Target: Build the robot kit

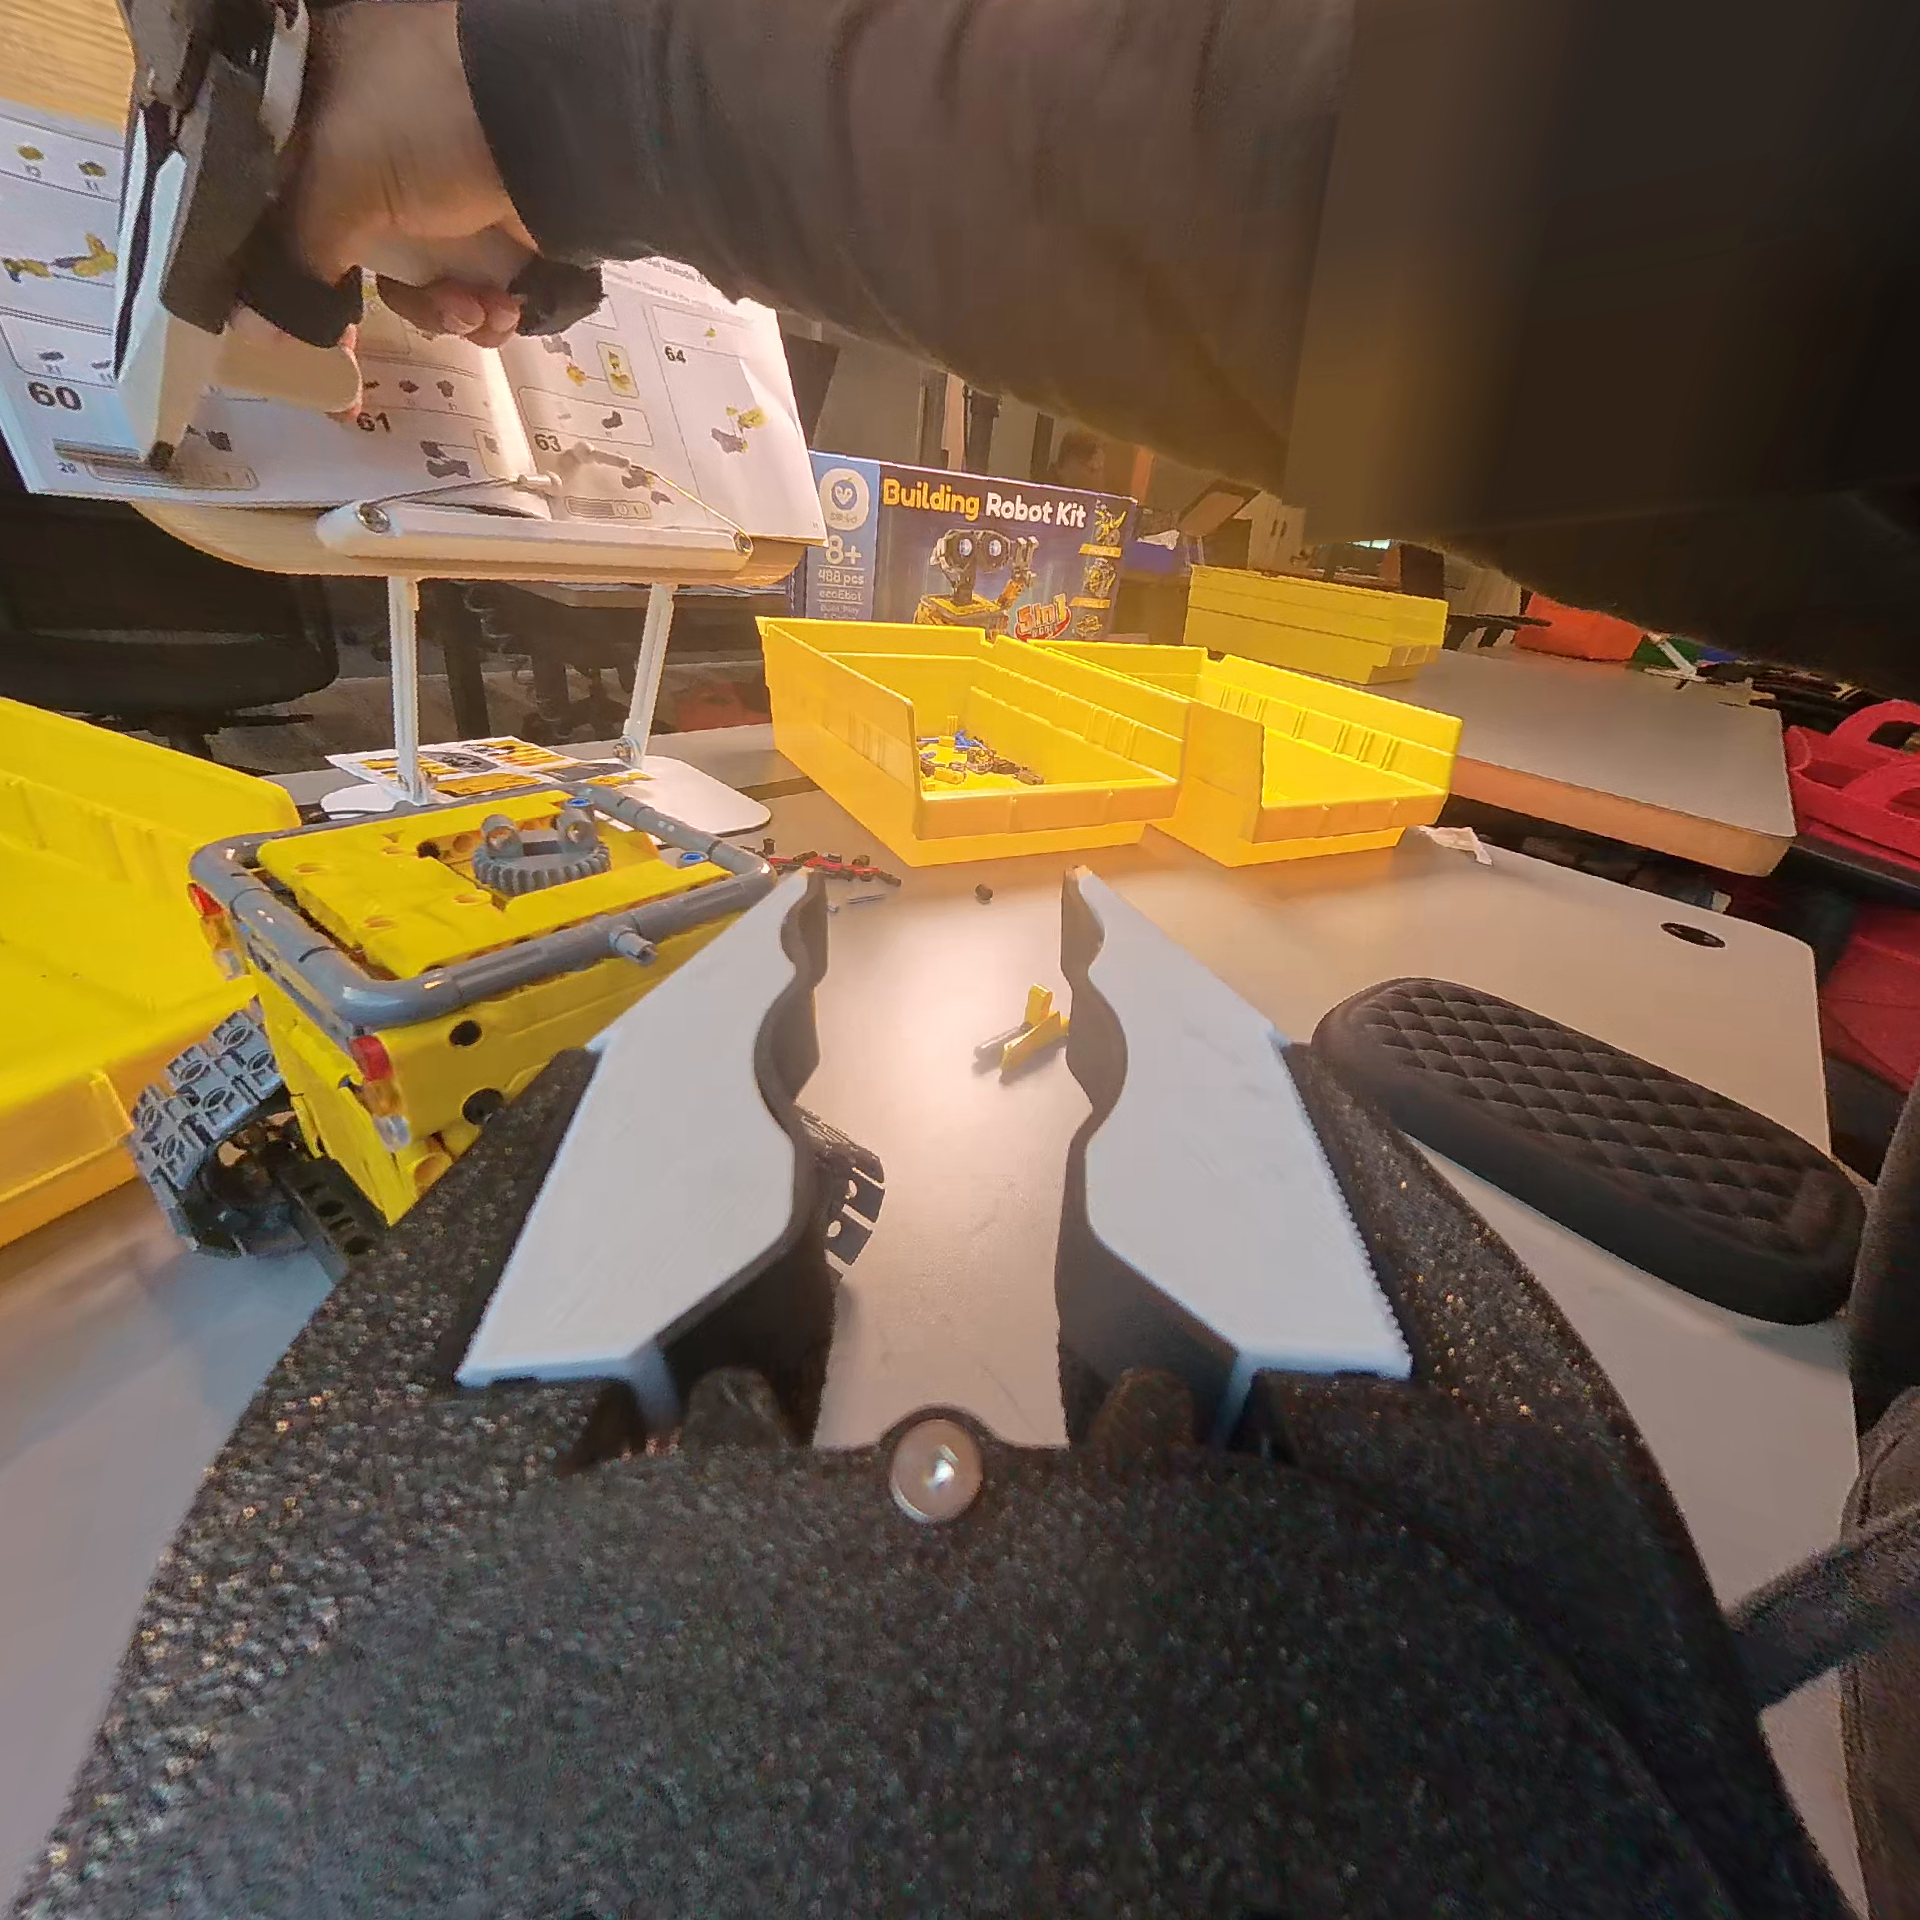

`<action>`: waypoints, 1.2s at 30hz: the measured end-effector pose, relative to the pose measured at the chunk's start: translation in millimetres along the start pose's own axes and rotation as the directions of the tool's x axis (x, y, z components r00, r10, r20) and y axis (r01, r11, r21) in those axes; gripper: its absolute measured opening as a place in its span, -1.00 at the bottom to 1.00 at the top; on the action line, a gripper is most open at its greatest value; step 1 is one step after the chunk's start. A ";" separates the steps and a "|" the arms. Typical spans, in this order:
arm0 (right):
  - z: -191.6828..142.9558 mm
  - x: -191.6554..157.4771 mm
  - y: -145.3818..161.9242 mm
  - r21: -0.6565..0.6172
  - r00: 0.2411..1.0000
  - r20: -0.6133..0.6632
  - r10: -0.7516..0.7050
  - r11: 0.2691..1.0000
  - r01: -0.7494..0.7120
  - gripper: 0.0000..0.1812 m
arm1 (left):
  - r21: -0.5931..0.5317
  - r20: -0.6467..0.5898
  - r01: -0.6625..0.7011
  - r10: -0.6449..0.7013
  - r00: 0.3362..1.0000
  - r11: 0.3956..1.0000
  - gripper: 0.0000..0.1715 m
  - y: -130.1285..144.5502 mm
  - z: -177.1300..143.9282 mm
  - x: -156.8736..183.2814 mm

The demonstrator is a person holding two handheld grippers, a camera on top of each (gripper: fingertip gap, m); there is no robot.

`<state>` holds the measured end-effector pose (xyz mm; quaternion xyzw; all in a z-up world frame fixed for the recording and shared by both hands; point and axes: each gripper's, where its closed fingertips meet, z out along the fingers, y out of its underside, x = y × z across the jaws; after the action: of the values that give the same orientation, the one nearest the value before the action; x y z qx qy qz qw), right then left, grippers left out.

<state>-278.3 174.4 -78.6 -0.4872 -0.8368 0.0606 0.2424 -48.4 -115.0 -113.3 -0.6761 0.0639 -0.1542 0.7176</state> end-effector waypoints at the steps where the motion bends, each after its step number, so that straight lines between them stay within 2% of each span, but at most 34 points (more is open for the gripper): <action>1: -0.1 -0.1 0.0 -0.002 1.000 0.000 -0.001 1.000 0.001 -0.96 | 0.000 0.000 0.001 -0.001 1.000 1.000 -0.49 0.0 0.0 0.0; 7: -1.5 -3.3 0.6 -0.002 1.000 -0.011 -0.019 1.000 0.019 -0.96 | 0.001 -0.001 0.000 0.000 1.000 1.000 -0.49 -0.1 -0.2 0.3; 9: -10.6 -9.6 -2.0 0.037 1.000 -0.009 -0.027 0.999 0.028 -0.96 | 0.001 -0.001 0.001 -0.001 1.000 1.000 -0.49 -0.2 -0.2 0.2; 13: -55.4 -32.9 3.7 0.195 1.000 -0.015 -0.013 0.981 0.015 -0.96 | 0.004 0.003 -0.002 0.002 1.000 1.000 -0.49 -0.7 -0.7 0.0; 16: -97.3 -55.7 38.3 0.277 0.999 -0.050 0.021 0.961 -0.006 -0.96 | 0.005 0.012 -0.004 0.004 1.000 1.000 -0.48 -0.9 -0.8 -0.9; 20: -154.4 -78.0 116.0 0.348 0.980 -0.119 0.160 0.931 -0.110 -0.96 | 0.004 0.034 -0.007 0.007 0.999 1.000 -0.47 -1.0 -0.6 -3.8; 23: -188.0 -90.8 192.2 0.370 0.939 -0.167 0.301 0.902 -0.223 -0.95 | -0.006 0.042 -0.009 0.010 0.999 1.000 -0.45 0.6 0.6 -4.7; 26: -211.2 -103.4 271.6 0.384 0.867 -0.204 0.454 0.852 -0.356 -0.96 | -0.016 0.047 -0.017 0.018 0.999 1.000 -0.44 1.9 1.8 -4.7; 31: -227.3 -122.7 390.4 0.388 0.705 -0.278 0.653 0.747 -0.539 -0.96 | -0.038 0.049 -0.025 0.027 0.998 0.999 -0.43 5.0 4.4 -4.5; 36: -231.8 -128.6 515.7 0.353 0.440 -0.421 0.793 0.590 -0.726 -0.96 | -0.046 0.055 -0.035 0.037 0.998 0.998 -0.43 6.1 5.4 -4.4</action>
<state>287.2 301.6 -94.4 -0.7904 -0.4181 0.0733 0.4417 -50.2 -108.3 -119.4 -0.6950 0.0595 -0.1208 0.7063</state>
